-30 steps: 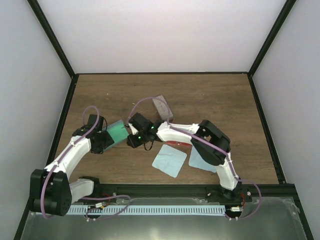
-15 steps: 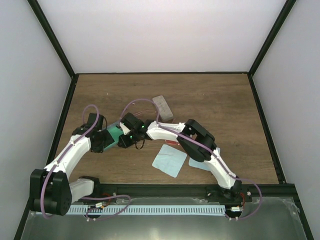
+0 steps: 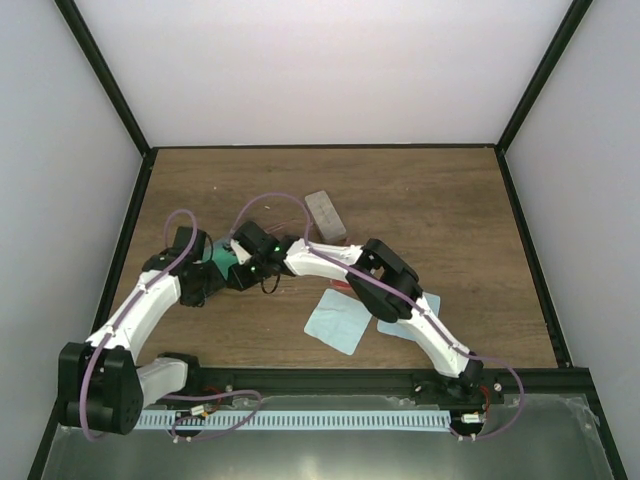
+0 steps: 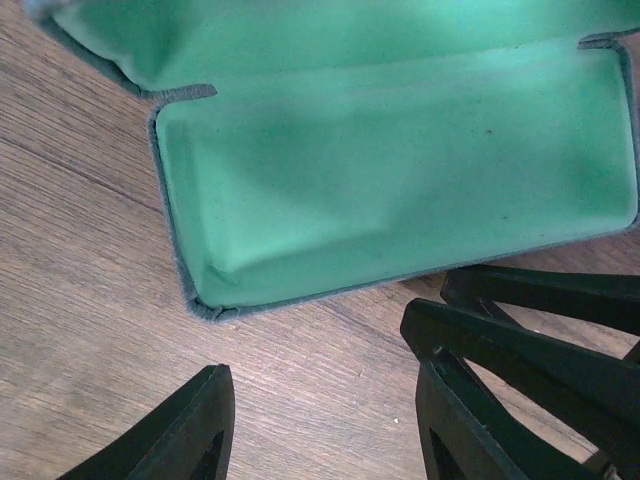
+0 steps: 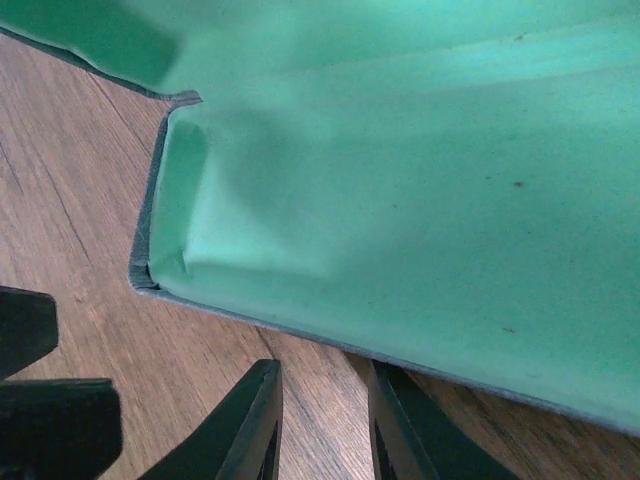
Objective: Organize the sunglasses
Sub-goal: Adjust the sunglasses case at the center of the board.
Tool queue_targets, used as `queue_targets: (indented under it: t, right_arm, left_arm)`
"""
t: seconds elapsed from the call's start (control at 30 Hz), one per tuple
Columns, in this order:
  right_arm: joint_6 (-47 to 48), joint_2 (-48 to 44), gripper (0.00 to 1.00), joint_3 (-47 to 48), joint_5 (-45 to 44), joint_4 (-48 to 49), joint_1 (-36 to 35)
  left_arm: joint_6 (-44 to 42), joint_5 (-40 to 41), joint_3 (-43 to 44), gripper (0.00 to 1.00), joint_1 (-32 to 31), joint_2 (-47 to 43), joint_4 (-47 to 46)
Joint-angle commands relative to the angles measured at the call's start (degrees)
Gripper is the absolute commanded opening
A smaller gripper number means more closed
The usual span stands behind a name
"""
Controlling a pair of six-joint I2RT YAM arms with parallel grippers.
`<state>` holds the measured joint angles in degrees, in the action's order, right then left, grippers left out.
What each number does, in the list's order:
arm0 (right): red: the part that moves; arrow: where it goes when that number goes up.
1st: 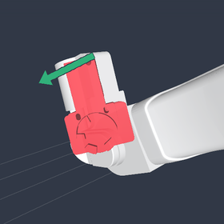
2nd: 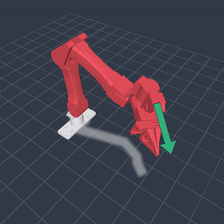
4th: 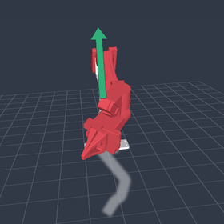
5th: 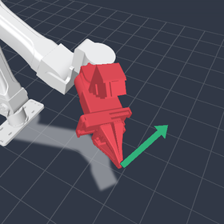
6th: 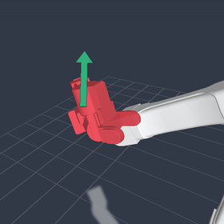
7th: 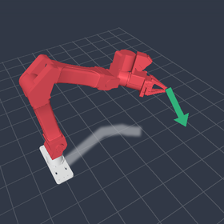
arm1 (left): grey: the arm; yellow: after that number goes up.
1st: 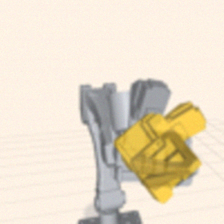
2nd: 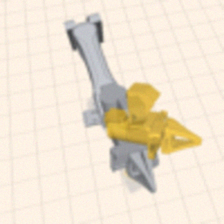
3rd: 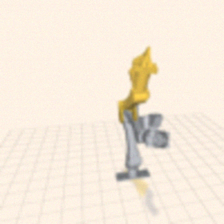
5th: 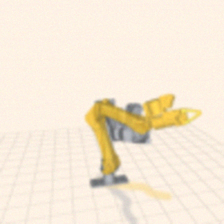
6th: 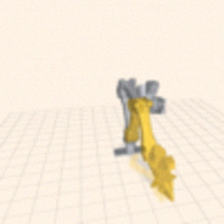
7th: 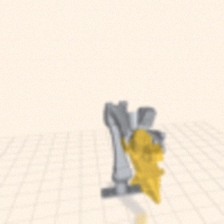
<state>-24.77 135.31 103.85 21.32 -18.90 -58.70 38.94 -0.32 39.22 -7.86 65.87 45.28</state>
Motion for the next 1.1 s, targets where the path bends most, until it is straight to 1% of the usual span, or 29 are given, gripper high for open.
queue_targets:
  t: [0.0, 0.1, 0.27, 0.3, 0.4, 0.6, 0.7, 0.77, 0.9, 1.0, 1.07]
  right_arm:
    - [1.49, -3.13, 0.25, 0.37, -2.62, -0.7, 0.07]
    - [2.23, -9.64, 0.25, -6.31, -5.19, 0.78, 0.44]
    - [1.51, -21.55, 0.26, -19.4, -10.17, 1.77, 2.36]
    - [1.03, -24.12, 0.26, -21.84, -11.38, 1.86, 2.9]
    - [-1.15, -31.8, 0.26, -30.06, -14.55, 2.65, 5.14]
    - [-6.7, -44.55, 0.29, -43.86, -17.48, 1.52, 10.43]
    - [-8.72, -48.72, 0.29, -49.53, -17.81, 1.12, 11.35]
    - [-11.13, -51.1, 0.29, -52.68, -17.8, 0.78, 11.6]
    - [-15.56, -56.54, 0.27, -58.68, -18.16, 0.99, 13.35]
    - [-18.83, -60.52, 0.21, -60.96, -19.36, -1.05, 15.84]
    - [-19.41, -63.22, 0.17, -62.02, -19.6, -1.97, 17.6]
  left_arm:
    - [0.17, -0.12, 0.97, 0.51, 0.3, -2.06, 0.38]
    - [0.78, -2.13, 0.21, 0.51, 0.15, -3.84, -1.75]
    - [6.04, -5.6, -2.09, 0.51, -1.92, -7.33, -7.47]
    - [6.69, -5.65, -2.24, 0.51, -2.88, -7.41, -8.44]
    - [8.44, -4.72, -2.04, 0.52, -8.57, -6.11, -10.79]
    - [10.41, -0.91, 2.78, 0.56, -24.41, 4.3, -15.34]
    - [8.69, -0.2, 7.22, 0.56, -30.51, 10.86, -16.96]
    - [6.59, -0.13, 12.05, 0.56, -34.08, 15.53, -17.09]
    - [1.45, -2.92, 19.54, 0.56, -38.15, 23.9, -17.35]
    - [-3.45, -7.06, 22.76, 0.55, -38.46, 28.54, -18.31]
    - [-5.41, -8.76, 24.59, 0.53, -38.44, 31.11, -18.14]
